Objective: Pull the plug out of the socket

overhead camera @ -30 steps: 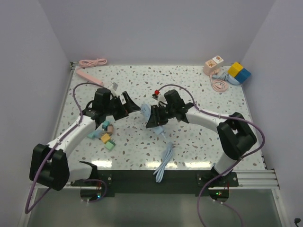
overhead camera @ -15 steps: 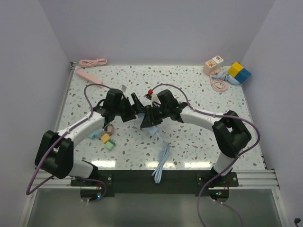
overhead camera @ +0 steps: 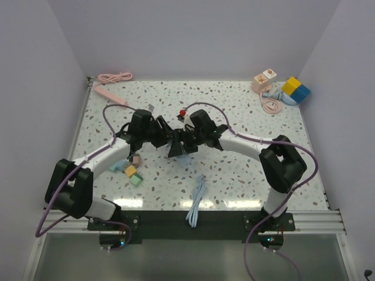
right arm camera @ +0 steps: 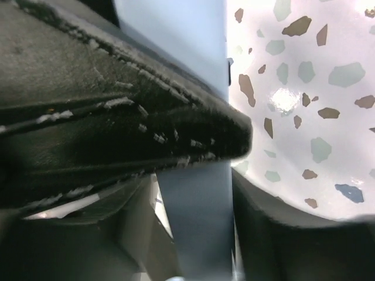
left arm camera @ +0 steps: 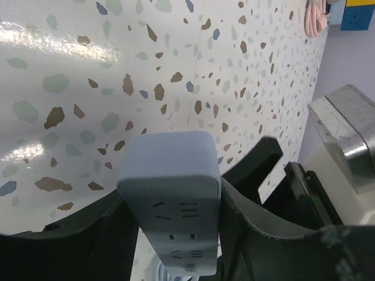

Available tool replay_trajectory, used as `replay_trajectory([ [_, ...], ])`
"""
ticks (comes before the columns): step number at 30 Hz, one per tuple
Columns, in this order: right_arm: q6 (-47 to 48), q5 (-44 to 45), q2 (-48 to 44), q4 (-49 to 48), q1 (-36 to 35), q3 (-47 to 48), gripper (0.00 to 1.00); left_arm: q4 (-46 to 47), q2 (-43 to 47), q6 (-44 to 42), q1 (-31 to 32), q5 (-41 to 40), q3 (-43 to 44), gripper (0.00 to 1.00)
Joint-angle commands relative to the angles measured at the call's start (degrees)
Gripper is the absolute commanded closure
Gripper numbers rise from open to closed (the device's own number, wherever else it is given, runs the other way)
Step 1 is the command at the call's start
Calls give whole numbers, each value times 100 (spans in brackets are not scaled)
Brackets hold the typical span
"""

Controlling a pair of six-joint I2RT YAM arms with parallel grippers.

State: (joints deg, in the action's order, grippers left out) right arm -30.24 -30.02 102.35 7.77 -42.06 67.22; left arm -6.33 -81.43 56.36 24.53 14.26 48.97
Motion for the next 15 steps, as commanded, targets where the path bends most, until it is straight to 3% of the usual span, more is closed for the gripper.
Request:
replay_trajectory([
  [1, -26, 285, 22, 346, -83, 440, 16, 220, -92, -265, -316, 6, 227, 100],
  [2, 0, 452, 40, 435, -65, 493, 1, 202, -119, -379, -466, 50, 270, 100],
  [6, -122, 550, -48, 515, 311, 529, 1, -69, -521, -801, -1457, 322, 770, 100],
  [11, -18, 611, -285, 716, 1023, 861, 1, -360, -1321, -1372, -2389, 244, 2080, 100],
  [15, 290, 585, -67, 1112, 1296, 1407, 1, -308, -2549, -1505, -2935, 244, 3474, 100],
])
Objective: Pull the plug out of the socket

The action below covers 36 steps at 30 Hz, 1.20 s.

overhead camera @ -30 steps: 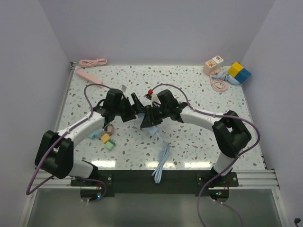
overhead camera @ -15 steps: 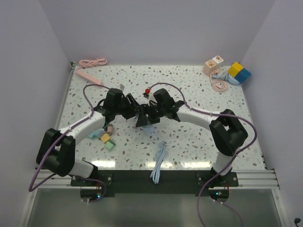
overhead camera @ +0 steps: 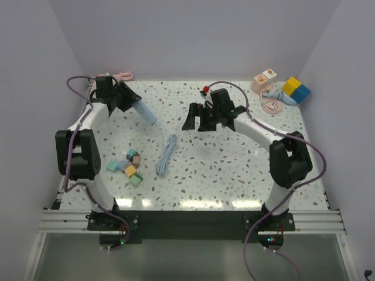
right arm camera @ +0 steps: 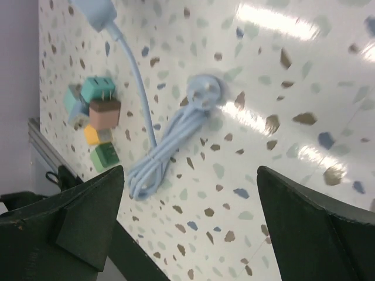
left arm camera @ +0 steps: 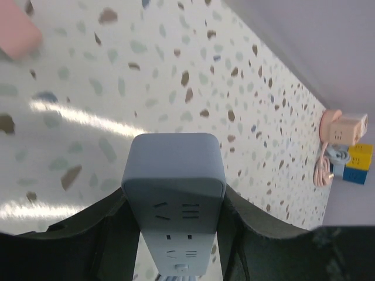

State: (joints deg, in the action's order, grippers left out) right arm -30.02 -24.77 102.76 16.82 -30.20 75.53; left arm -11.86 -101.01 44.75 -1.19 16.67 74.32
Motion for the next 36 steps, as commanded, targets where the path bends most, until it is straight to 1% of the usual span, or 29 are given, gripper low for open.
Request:
replay_trajectory([
  [1, 286, 26, -55, 251, 145, 647, 1, 211, -847, -344, -451, 3, 1239, 100],
  [2, 286, -27, 33, 243, 250, 778, 1, 193, -1102, -344, -600, -14, 1538, 100],
  [3, 269, -80, 138, 199, 294, 823, 1, 114, -1583, -327, -680, -75, 2142, 100],
  [5, 269, -54, 270, 85, 408, 989, 1, 96, -2052, -161, -882, -67, 2725, 100],
  [6, 295, -19, 340, 93, 453, 1086, 1, 192, -2446, -116, -935, -102, 3215, 100],
  [8, 321, 25, 578, 164, 628, 1340, 1, 219, -2843, 50, -1101, -190, 3727, 100],
  [9, 321, 25, 657, 207, 690, 1438, 1, 315, -3184, 103, -1146, -260, 4165, 100],
  [10, 339, 112, 797, 225, 769, 1543, 2, 350, -3327, 208, -1181, -347, 4334, 100],
  [12, 330, 201, 929, 243, 1015, 1781, 1, 656, -3591, 297, -1287, -619, 4599, 100],
  [16, 356, 421, 1307, 260, 1349, 2194, 1, 1307, -3803, 438, -1375, -1208, 4696, 99],
  [17, 374, 421, 1369, 278, 1471, 2368, 1, 1518, -3838, 420, -1392, -1497, 4705, 94],
  [18, 365, 403, 1439, 287, 1525, 2448, 1, 1650, -3864, 438, -1384, -1604, 4697, 93],
  [20, 383, 394, 1632, 287, 1648, 2660, 1, 1879, -3935, 525, -1419, -1649, 4731, 92],
  [21, 392, 386, 1694, 296, 1683, 2721, 1, 1915, -3987, 561, -1428, -1901, 4853, 93],
  [22, 383, 368, 1756, 296, 1718, 2835, 1, 1985, -4005, 596, -1419, -1965, 4872, 93],
  [24, 374, 359, 1905, 339, 1815, 2941, 1, 2135, -4084, 587, -1419, -2105, 5029, 85],
  [25, 339, 377, 1949, 322, 1850, 3020, 1, 2100, -4137, 552, -1419, -2132, 5144, 84],
  [27, 304, 534, 2046, 331, 1956, 3082, 1, 2012, -4251, 517, -1419, -2124, 5355, 73],
  [28, 252, 605, 2081, 366, 2034, 3169, 2, 1995, -4260, 482, -1419, -2115, 5356, 53],
  [30, 216, 806, 2134, 375, 2114, 3249, 1, 2029, -4181, 438, -1419, -2036, 5224, 39],
  [31, 199, 912, 2152, 383, 2193, 3336, 1, 2038, -4138, 412, -1419, -1984, 5154, 18],
  [32, 190, 1052, 2178, 410, 2228, 3398, 1, 2099, -4033, 403, -1419, -1809, 4979, 5],
  [33, 181, 1236, 2222, 419, 2263, 3442, 1, 2169, -3962, 394, -1419, -1729, 4865, 0],
  [36, 76, 1562, 2345, 567, 2422, 3723, 1, 2310, -3637, 350, -1401, -1439, 4408, 0],
])
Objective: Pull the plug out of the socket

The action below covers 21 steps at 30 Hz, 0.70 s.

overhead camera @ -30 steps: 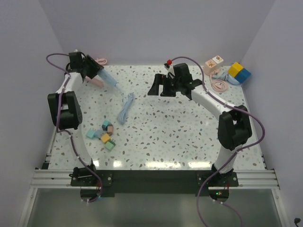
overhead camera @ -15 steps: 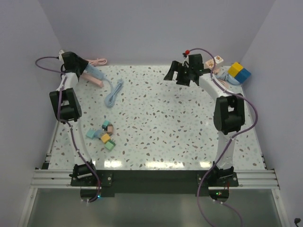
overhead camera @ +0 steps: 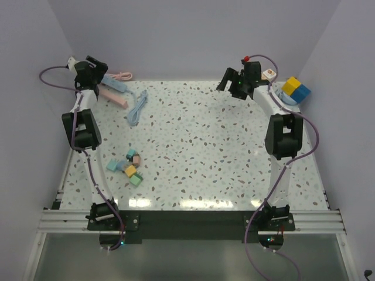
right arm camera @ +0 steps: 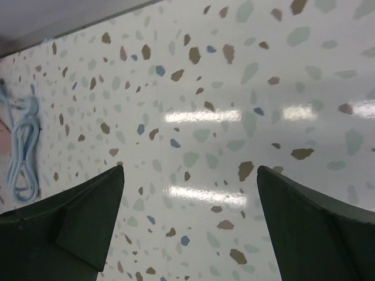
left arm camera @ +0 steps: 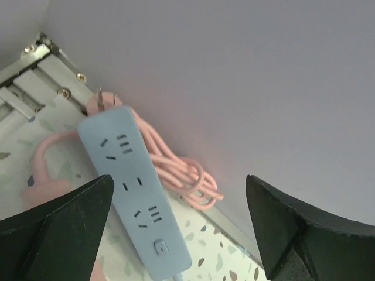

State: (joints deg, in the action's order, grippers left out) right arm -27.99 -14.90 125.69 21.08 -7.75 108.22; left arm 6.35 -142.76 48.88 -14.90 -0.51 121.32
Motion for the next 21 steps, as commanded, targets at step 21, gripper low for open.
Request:
replay_trajectory([
  [21, 1251, 1992, 851, 291, 1276, 1096, 6, 912, 2788, -239, 1683, 2627, -3412, 0],
])
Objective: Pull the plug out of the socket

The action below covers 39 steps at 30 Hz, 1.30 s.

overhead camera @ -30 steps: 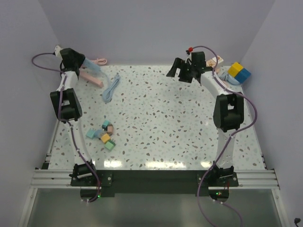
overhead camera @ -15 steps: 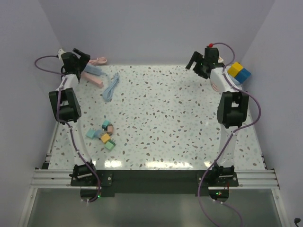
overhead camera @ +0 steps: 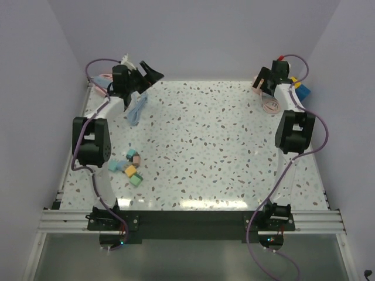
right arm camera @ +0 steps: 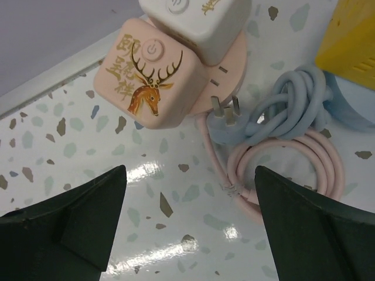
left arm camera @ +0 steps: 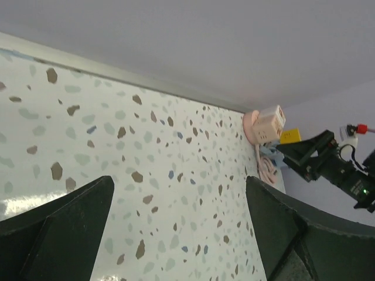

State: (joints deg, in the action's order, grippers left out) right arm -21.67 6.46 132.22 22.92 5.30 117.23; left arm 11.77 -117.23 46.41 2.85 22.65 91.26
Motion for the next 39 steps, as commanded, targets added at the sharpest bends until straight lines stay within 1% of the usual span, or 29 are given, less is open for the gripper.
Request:
replay_trajectory([
  [1, 725, -232, 225, 99, 6, 151, 7, 439, 331, 8, -57, 327, -599, 0],
  [4, 805, -513, 295, 81, 67, 28, 10, 431, 411, 34, -48, 389, -794, 0],
  [10, 875, -488, 470, 116, 76, -148, 11, 326, 411, 8, -57, 433, -821, 0],
  [11, 849, -470, 523, 230, 76, -87, 11, 326, 411, 8, -57, 441, -821, 0],
  [12, 805, -461, 602, 353, 85, 166, 12, 309, 411, 17, -57, 442, -821, 0],
  [13, 787, -461, 759, 658, 85, 325, 15, 282, 429, 26, -48, 450, -838, 0],
  [15, 735, -392, 892, 933, 77, 650, 15, 282, 455, 34, -57, 459, -873, 0],
  [18, 647, -347, 858, 1118, 59, 443, 17, 291, 552, -1, -57, 477, -1014, 0],
  [20, 664, -356, 709, 988, 15, 179, 18, 291, 648, -1, -57, 503, -1137, 0],
  [21, 699, -347, 526, 952, -37, -84, 21, 299, 684, -9, -57, 512, -1181, 0],
  [23, 734, -408, 384, 960, -99, -287, 28, 343, 807, -27, -57, 547, -1365, 0],
  [24, 795, -487, 270, 986, -186, -436, 32, 361, 842, -18, -57, 582, -1427, 0],
  [25, 822, -583, 234, 1021, -248, -507, 39, 378, 929, -27, -57, 600, -1540, 0],
  [27, 953, -637, 129, 1145, -458, -718, 44, 405, 1035, -36, -57, 652, -1681, 0],
  [28, 989, -637, 93, 1145, -486, -806, 48, 431, 1166, -53, -57, 670, -1830, 0],
  [30, 1155, -812, 32, 1206, -853, -990, 53, 449, 1333, -97, -57, 714, -2006, 0],
  [32, 1261, -979, -73, 1250, -1056, -1114, 62, 423, 1632, -202, -65, 740, -2305, 0],
  [34, 1271, -1085, -292, 1198, -1312, -1447, 71, 370, 2018, -264, -66, 697, -2665, 0],
  [35, 1236, -1285, -389, 1076, -1460, -1762, 75, 352, 2150, -308, -66, 705, -2806, 0],
  [39, 1192, -1533, -838, 978, -1944, -2501, 80, 20, 3063, -483, -66, 618, -3526, 0],
])
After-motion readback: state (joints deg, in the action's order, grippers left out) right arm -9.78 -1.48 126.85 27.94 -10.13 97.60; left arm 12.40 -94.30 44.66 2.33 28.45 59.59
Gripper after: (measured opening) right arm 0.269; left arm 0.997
